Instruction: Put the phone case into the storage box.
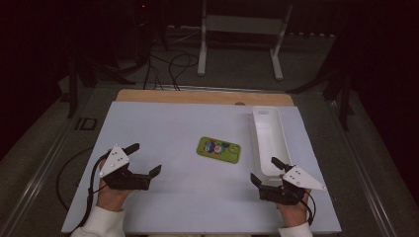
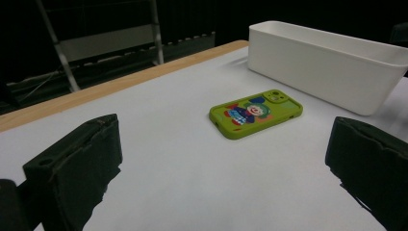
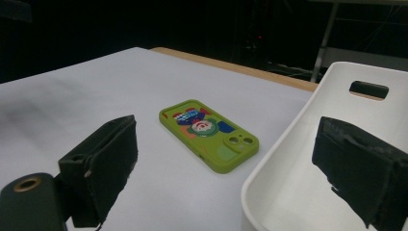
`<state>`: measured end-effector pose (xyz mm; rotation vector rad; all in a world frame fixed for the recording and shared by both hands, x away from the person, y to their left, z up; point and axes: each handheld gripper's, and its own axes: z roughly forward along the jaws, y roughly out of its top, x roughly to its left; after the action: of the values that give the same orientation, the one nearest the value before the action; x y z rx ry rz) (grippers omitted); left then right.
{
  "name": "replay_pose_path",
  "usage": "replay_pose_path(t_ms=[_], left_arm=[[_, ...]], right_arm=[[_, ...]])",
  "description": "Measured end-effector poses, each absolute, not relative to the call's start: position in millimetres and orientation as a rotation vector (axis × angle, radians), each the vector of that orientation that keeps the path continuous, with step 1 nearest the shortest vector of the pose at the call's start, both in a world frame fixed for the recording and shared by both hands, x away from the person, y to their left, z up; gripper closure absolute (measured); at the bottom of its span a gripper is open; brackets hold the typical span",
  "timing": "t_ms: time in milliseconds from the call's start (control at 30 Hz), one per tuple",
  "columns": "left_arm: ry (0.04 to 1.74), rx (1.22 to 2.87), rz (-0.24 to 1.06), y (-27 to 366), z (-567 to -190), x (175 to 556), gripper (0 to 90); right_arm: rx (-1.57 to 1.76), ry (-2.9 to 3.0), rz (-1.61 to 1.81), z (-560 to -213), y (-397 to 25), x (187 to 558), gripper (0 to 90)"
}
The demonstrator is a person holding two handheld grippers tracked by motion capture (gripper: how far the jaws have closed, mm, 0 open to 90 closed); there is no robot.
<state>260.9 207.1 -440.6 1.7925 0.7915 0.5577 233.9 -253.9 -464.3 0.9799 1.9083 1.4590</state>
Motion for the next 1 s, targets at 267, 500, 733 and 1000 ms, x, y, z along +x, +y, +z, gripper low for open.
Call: replay_pose_path(t_ms=[267, 500, 733, 1000], left_arm=[[0.788, 1.805, 0.544, 195.3, -442.5, 268.2, 0.0], [0.779, 1.816, 0.536, 183.7, -442.8, 275.0, 0.0], [0.767, 1.831, 0.540, 173.6, -442.1, 279.8, 0.0], [0.759, 1.826, 0.535, 164.8, -440.3, 286.7, 0.0]], right_arm=[[0.979, 1.905, 1.459, -464.1, -254.4, 233.9, 8.6], [0.979, 1.907, 1.462, -464.5, -254.2, 234.1, 8.6], [0.979, 1.907, 1.462, -464.6, -254.4, 234.3, 8.6], [0.978, 1.908, 1.463, -464.9, -254.4, 234.5, 8.6]])
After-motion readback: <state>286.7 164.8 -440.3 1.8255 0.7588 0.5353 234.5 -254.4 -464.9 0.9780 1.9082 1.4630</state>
